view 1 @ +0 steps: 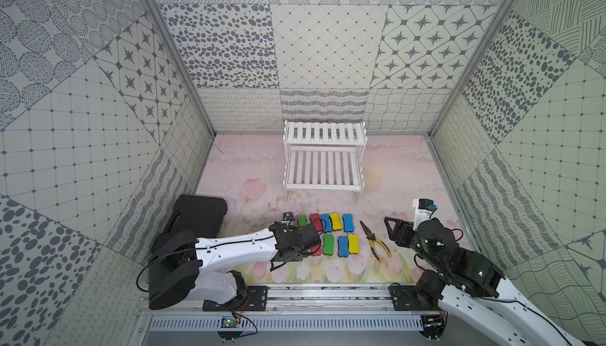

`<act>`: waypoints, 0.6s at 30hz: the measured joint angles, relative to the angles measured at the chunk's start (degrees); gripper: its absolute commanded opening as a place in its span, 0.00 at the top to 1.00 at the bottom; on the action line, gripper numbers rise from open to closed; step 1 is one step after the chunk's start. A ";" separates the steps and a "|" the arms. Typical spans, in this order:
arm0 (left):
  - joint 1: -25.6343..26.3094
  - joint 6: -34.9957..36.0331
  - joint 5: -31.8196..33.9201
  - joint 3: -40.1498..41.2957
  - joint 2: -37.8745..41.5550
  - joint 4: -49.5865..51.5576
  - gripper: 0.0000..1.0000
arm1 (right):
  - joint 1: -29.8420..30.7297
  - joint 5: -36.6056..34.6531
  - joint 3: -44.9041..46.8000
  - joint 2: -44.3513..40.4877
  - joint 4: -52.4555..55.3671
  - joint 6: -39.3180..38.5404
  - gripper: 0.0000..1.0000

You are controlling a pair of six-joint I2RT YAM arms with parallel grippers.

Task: Remove the whiteboard erasers from the shelf
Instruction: Place the whiteboard eraser at the center of the board.

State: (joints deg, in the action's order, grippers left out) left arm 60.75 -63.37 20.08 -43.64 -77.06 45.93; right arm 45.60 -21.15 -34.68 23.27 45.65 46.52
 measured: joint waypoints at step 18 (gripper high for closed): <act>-1.62 0.20 -0.24 -1.33 -1.09 -1.73 0.23 | 0.00 0.00 0.20 -0.59 0.04 0.04 0.31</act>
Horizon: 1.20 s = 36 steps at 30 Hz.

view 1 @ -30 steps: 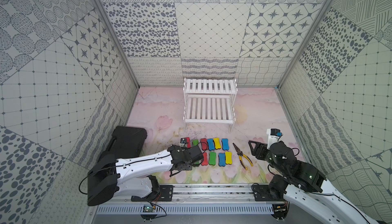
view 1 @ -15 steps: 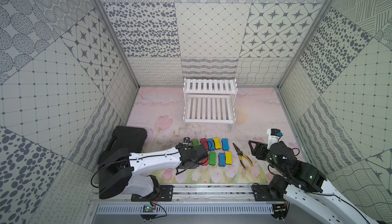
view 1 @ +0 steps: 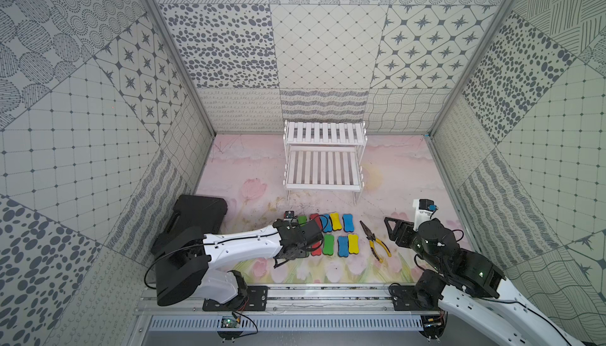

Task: Remove the whiteboard erasers from the shelf
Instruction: Place the whiteboard eraser at the center of the board.

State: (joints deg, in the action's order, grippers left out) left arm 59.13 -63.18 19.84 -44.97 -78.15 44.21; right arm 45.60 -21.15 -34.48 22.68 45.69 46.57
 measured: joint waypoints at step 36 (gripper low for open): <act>-41.79 47.32 13.90 5.90 10.60 -34.38 0.00 | -0.07 -2.38 0.00 -0.59 0.13 -0.04 0.03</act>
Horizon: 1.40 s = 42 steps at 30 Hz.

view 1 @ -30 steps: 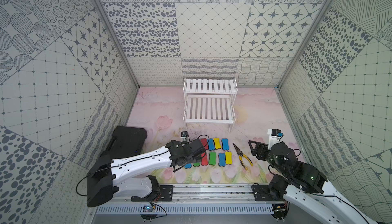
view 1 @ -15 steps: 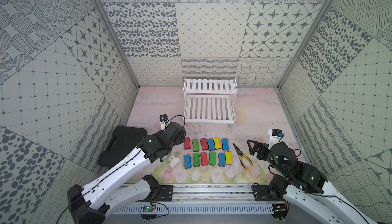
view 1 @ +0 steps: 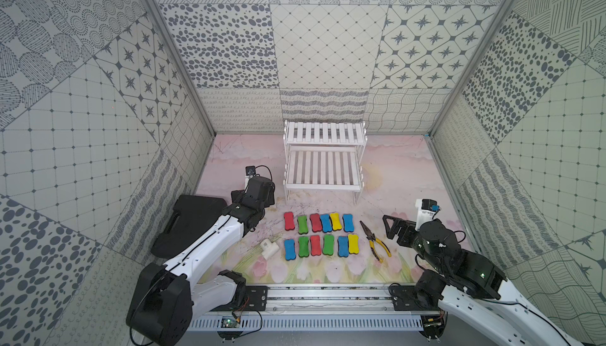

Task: Remove the whiteboard erasers from the shelf
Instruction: Place the whiteboard eraser at the center of the board, then reset both arms

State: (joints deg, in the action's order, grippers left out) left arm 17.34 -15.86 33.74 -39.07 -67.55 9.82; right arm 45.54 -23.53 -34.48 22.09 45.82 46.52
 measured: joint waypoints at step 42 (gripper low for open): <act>-12.26 11.32 -17.51 16.83 -22.67 -56.06 0.01 | -10.19 -11.45 -5.66 20.94 -12.81 -13.49 0.03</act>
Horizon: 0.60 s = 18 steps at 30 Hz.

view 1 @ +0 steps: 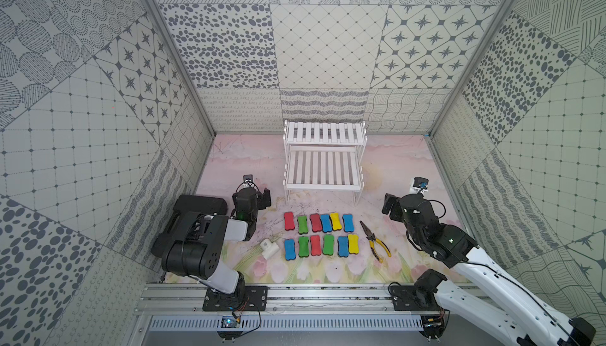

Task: Remove the whiteboard erasers from the shelf
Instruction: Reset both arms

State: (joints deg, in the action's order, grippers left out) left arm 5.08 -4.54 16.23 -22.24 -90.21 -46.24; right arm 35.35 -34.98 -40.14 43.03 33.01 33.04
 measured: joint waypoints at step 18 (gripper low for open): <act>-0.04 -0.02 -0.15 0.00 0.00 -1.09 0.01 | -29.22 13.90 20.50 21.14 -48.19 -25.42 0.03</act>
State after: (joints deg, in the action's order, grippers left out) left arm 5.04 -4.56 16.08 -22.24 -90.21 -47.33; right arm 6.13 -21.08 -19.64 64.16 -15.18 7.62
